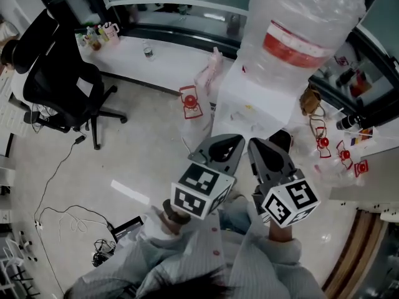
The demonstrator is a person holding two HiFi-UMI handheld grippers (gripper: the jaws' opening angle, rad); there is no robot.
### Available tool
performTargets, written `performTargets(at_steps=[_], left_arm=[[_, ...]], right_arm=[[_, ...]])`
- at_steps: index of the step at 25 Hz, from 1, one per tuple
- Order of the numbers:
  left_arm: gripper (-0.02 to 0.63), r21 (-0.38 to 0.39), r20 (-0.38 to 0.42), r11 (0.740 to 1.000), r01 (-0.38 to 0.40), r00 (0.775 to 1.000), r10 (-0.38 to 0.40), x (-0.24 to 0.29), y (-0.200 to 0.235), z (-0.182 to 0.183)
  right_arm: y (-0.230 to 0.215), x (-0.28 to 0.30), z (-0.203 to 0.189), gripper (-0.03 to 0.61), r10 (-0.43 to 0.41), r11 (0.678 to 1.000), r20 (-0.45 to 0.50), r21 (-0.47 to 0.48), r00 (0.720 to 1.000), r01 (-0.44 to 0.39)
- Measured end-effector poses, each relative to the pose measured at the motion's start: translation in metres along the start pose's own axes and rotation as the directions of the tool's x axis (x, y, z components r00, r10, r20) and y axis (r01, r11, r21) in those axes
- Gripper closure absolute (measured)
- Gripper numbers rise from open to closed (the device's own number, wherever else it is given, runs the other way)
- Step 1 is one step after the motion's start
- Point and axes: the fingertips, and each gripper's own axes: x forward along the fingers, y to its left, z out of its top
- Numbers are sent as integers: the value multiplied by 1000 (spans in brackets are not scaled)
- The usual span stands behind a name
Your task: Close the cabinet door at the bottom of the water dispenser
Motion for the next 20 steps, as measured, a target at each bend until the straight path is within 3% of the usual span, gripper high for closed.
performTargets(at_steps=[5, 20], left_arm=[[603, 57, 2, 998, 9, 1000, -9, -5, -5, 4], [603, 69, -2, 997, 27, 1000, -27, -14, -11, 1]], right_arm=[[5, -5, 3, 565, -14, 1000, 7, -21, 1000, 14], [11, -11, -9, 565, -10, 1000, 6, 22, 1000, 10]])
